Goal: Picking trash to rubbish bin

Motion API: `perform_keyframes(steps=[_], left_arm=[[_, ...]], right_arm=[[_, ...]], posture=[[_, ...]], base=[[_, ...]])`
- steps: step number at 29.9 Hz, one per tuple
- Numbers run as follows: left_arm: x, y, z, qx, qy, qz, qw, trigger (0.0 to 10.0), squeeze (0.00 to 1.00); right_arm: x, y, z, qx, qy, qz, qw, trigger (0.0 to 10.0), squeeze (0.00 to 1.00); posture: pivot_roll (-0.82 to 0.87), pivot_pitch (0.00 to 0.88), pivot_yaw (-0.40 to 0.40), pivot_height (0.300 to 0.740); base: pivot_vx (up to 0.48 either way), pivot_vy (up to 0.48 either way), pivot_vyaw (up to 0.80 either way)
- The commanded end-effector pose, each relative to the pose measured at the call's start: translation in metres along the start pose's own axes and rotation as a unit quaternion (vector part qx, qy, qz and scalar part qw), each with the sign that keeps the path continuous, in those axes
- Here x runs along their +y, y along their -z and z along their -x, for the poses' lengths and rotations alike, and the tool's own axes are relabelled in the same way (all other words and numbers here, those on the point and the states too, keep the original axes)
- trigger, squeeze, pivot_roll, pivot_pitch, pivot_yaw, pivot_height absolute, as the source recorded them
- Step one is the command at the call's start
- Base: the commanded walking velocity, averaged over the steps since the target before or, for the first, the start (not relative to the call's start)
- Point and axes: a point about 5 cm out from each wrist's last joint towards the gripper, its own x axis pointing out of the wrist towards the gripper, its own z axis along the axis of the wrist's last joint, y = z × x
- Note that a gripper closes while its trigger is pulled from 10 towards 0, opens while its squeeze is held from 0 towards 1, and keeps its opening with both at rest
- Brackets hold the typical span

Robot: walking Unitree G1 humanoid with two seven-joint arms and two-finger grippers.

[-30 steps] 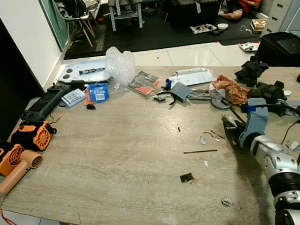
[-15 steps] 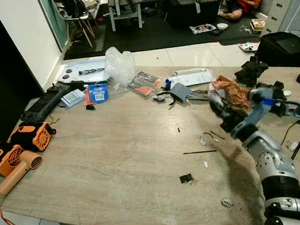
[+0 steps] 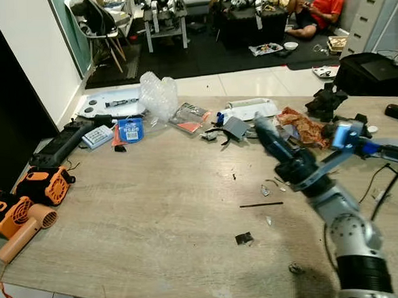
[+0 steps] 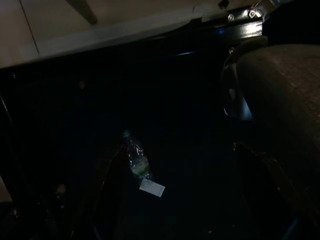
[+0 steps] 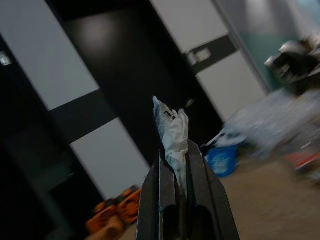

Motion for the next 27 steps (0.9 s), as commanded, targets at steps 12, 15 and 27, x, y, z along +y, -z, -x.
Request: perform_keyframes(steps=[12, 15, 27], left_arm=[[0.003, 0.016, 0.002, 0.033, -0.015, -0.017, 0.999, 10.0, 0.00], [0.003, 0.016, 0.002, 0.033, -0.015, -0.017, 0.999, 10.0, 0.00], [-0.002, 0.016, 0.001, 0.033, -0.010, -0.020, 0.999, 10.0, 0.00]], right_arm=[[0.033, 0.061, -0.026, 0.072, -0.019, -0.069, 0.995, 10.0, 0.00], [0.034, 0.063, -0.028, 0.075, -0.017, -0.069, 0.995, 10.0, 0.00], [0.022, 0.067, -0.030, 0.092, 0.052, -0.049, 0.993, 10.0, 0.00]], posture=[[-0.11, 0.098, 0.081, 0.740], [-0.11, 0.094, 0.080, 0.740], [-0.12, 0.093, 0.082, 0.740]], base=[[-0.169, 0.000, 0.00], [-0.344, 0.000, 0.00], [-0.022, 0.000, 0.00]])
